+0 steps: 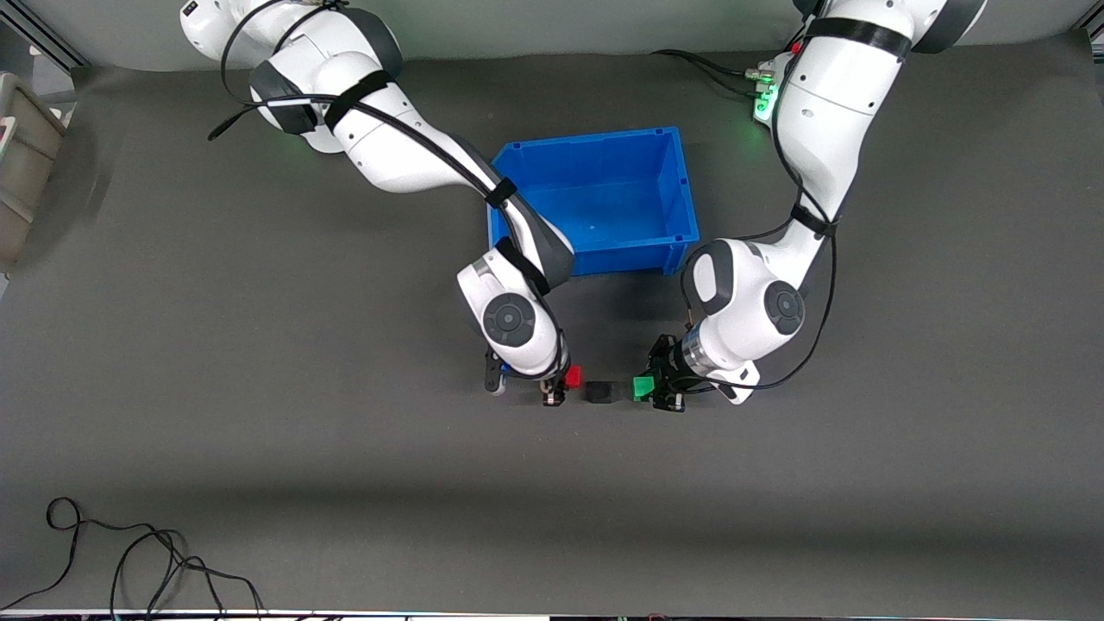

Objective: Attach green and red cubes to black cube
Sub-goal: 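Carry the red cube and the green cube toward the black cube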

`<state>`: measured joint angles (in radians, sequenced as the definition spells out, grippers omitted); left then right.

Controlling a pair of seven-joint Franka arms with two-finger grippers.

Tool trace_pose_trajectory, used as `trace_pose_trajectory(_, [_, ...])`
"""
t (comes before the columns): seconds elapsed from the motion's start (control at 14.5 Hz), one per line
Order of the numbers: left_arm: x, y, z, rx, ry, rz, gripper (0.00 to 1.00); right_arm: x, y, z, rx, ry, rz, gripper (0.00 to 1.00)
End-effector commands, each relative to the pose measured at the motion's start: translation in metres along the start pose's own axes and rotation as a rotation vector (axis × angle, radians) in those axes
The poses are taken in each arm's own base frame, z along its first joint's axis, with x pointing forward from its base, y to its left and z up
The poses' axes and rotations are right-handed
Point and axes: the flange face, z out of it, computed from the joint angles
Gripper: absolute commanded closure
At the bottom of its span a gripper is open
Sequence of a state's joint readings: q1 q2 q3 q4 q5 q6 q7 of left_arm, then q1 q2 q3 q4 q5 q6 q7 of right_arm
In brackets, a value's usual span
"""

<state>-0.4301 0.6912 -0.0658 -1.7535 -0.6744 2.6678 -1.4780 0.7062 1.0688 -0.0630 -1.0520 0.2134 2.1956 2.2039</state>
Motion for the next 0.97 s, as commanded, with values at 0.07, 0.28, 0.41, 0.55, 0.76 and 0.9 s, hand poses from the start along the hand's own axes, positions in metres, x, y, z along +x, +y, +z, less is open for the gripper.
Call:
trace_pose_trajectory(0.07, [-0.007, 0.005, 0.012, -0.012, -0.001, -0.008, 0.98, -0.004, -0.005, 0.013, 0.034, 0.024, 0.021, 1.0])
trace_pose_trajectory(0.28, [-0.013, 0.008, 0.017, -0.016, -0.006, -0.02, 0.98, 0.003, -0.014, 0.018, 0.064, 0.003, 0.031, 1.0])
trace_pose_trajectory(0.41, [-0.017, 0.013, 0.021, -0.023, -0.011, -0.032, 0.98, 0.0, -0.016, 0.017, 0.076, -0.007, 0.034, 1.0])
trace_pose_trajectory(0.55, [-0.022, 0.012, 0.022, -0.023, -0.014, -0.028, 0.98, -0.002, -0.018, 0.013, 0.083, -0.015, 0.053, 1.0])
trace_pose_trajectory(0.76, [-0.024, 0.01, 0.023, -0.021, -0.014, -0.041, 0.98, 0.0, -0.022, 0.01, 0.089, -0.02, 0.058, 1.0])
trace_pose_trajectory(0.9, [-0.031, 0.006, 0.025, -0.013, -0.017, -0.033, 0.98, -0.003, -0.02, 0.01, 0.088, -0.022, 0.067, 1.0])
